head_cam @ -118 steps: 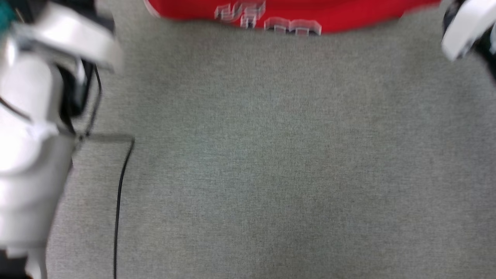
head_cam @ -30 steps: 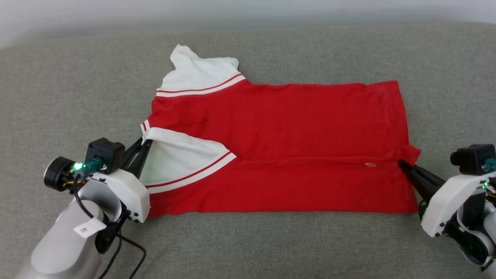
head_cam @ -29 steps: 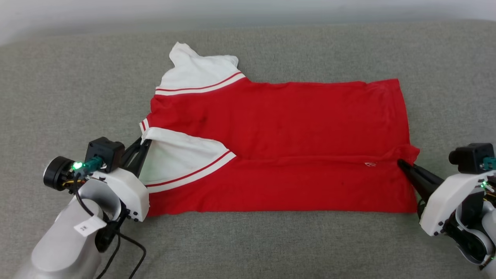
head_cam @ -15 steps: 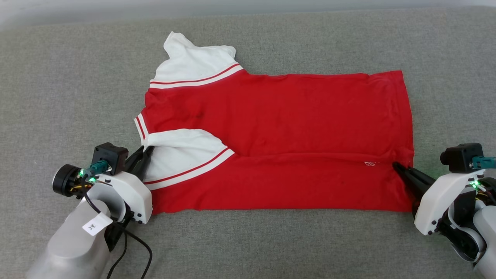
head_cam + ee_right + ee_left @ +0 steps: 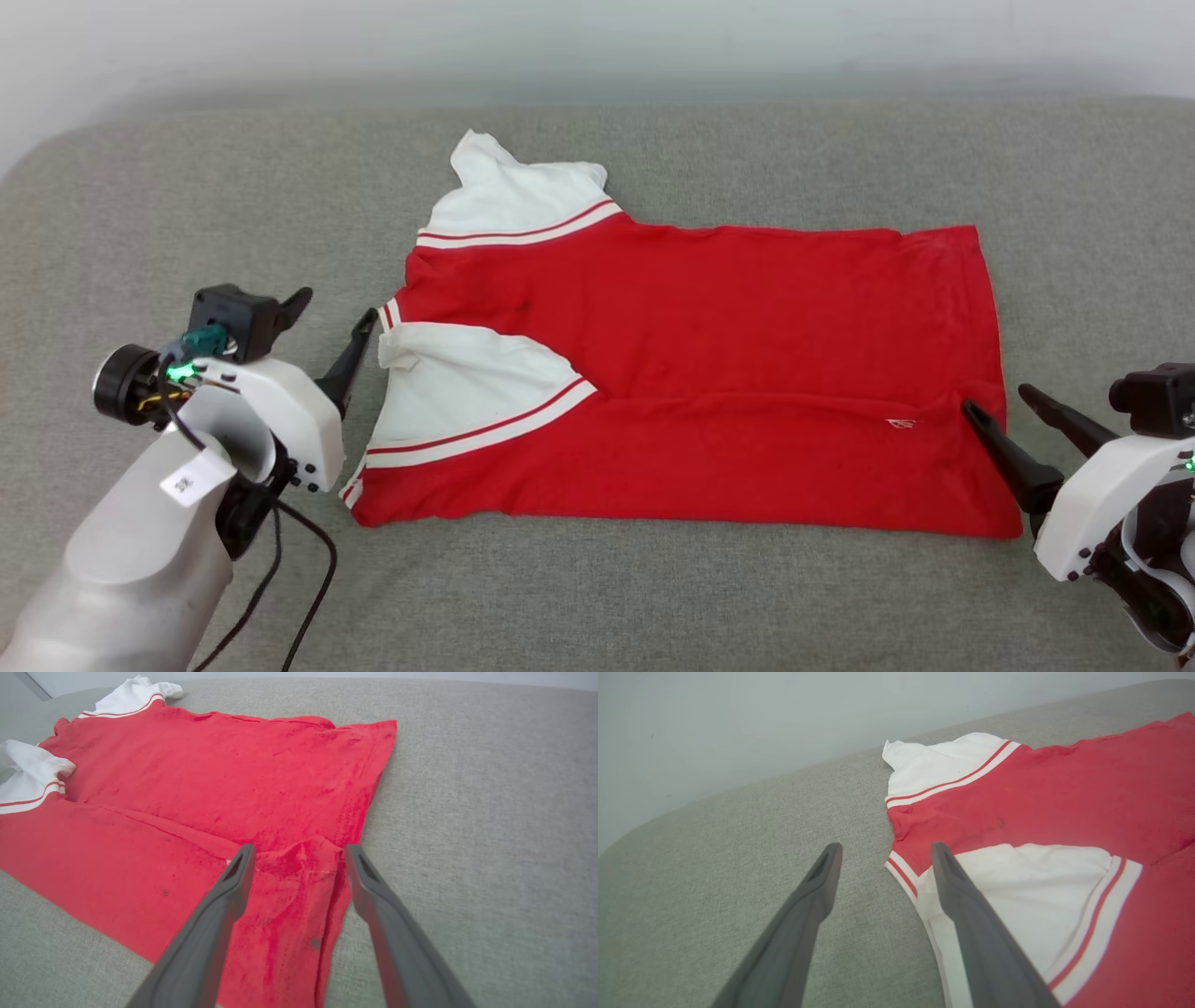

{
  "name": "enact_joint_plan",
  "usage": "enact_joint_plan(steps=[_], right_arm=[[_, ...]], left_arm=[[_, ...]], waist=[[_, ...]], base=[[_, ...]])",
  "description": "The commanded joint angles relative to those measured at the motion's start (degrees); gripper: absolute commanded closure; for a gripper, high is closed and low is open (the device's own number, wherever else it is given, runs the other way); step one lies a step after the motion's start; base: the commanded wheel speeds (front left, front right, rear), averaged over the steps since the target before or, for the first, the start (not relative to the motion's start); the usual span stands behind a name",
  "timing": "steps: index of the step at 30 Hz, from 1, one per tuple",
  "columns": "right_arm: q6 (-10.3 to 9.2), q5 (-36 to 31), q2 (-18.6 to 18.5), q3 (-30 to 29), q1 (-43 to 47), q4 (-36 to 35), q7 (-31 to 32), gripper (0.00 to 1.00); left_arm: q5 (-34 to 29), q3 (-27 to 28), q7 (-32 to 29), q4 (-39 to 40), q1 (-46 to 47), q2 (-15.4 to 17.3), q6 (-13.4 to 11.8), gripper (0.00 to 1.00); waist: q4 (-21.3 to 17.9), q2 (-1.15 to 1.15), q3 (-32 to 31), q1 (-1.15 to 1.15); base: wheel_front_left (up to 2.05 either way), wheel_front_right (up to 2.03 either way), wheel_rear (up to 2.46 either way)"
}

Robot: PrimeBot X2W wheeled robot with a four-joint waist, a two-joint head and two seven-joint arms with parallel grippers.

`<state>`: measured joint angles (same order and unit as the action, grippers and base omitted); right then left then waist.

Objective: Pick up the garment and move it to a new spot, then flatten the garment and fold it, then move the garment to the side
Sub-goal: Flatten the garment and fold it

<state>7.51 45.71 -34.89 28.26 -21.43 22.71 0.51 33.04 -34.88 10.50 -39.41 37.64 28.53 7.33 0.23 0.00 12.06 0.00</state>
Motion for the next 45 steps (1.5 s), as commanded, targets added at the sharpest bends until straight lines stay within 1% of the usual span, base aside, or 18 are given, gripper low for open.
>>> enact_joint_plan(steps=[1,8,13,16,20,23,27,32,37,38,39,40,42,45], right_arm=[[-0.05,-0.6,-0.3,-0.8,0.9,-0.8,-0.1,0.0],[-0.05,-2.5,-0.2,-3.4,2.8,-4.3,2.4,0.0],[-0.05,-3.9,0.7,-4.9,3.8,-6.2,4.5,0.0],[-0.05,-4.6,1.2,-5.5,4.3,-7.1,5.5,0.0],[-0.05,-5.1,1.9,-6.1,5.1,-7.8,6.5,0.0],[-0.05,-5.4,2.2,-6.5,5.1,-8.3,7.1,0.0],[-0.05,-5.5,2.7,-6.9,5.1,-8.6,7.7,0.0],[-0.05,-5.7,3.4,-6.7,4.7,-8.8,8.1,0.0],[-0.05,-5.6,3.5,-6.6,4.3,-8.6,8.3,0.0],[-0.05,-5.6,3.5,-6.6,4.3,-8.6,8.3,0.0],[-0.05,-5.5,3.5,-6.7,4.3,-8.5,8.2,0.0],[-0.05,-5.5,3.4,-6.8,4.3,-8.4,8.1,0.0],[-0.05,-5.4,3.3,-7.2,4.2,-8.5,8.0,0.0],[-0.05,-6.0,2.6,-7.6,3.7,-8.9,8.3,0.0]], left_arm=[[1.8,-0.9,-2.8,2.1,0.2,0.7,0.1,0.0],[11.0,-5.0,-21.3,10.9,1.7,5.1,0.1,0.0],[16.9,-7.4,-33.7,14.3,2.9,6.8,0.1,0.0],[19.1,-9.0,-39.5,14.9,3.6,7.6,0.1,0.0],[21.3,-11.5,-45.0,15.4,3.4,8.3,0.1,0.0],[22.1,-13.4,-47.7,15.3,2.8,8.8,0.1,0.0],[22.5,-15.3,-49.3,13.5,1.6,8.8,0.1,0.0],[23.8,-16.5,-49.0,10.9,0.5,7.5,0.1,0.0],[23.3,-21.0,-48.6,9.5,-1.3,6.7,0.1,0.0],[23.4,-21.3,-47.8,9.3,-1.4,6.5,0.1,0.18],[23.3,-21.6,-46.7,9.1,-1.3,6.5,0.1,0.85],[23.3,-22.0,-46.2,8.8,-1.3,6.5,0.1,1.0],[23.8,-23.0,-45.3,8.7,-1.2,6.7,0.1,1.0],[24.1,-23.0,-42.7,9.6,-0.5,7.8,0.1,1.0]], waist=[[0.6,0.0,-1.2,0.0],[1.3,0.0,-2.2,0.0],[1.5,0.0,-2.5,0.0],[1.3,0.0,-2.6,0.0],[0.8,0.0,-2.6,0.0],[0.4,0.0,-2.4,0.0],[-0.2,0.0,-1.9,0.0],[-0.7,0.0,-1.1,0.0],[-1.1,0.0,-0.6,0.0],[-1.1,0.0,-0.6,0.0],[-1.1,0.0,-0.6,0.0],[-1.1,0.0,-0.7,0.0],[-1.0,0.0,-1.1,0.0],[-0.9,0.0,-1.9,0.0]], base=[[0.0,0.0,0.0],[0.0,0.0,0.0],[0.0,0.0,0.0],[0.0,0.0,0.0],[0.0,0.0,0.0],[0.0,0.0,0.0],[0.0,0.0,0.0],[0.0,0.0,0.0],[0.0,0.0,0.0],[0.0,0.0,0.0],[0.0,0.0,0.0],[0.0,0.0,0.0],[0.0,0.0,0.0],[0.0,0.0,0.0]])
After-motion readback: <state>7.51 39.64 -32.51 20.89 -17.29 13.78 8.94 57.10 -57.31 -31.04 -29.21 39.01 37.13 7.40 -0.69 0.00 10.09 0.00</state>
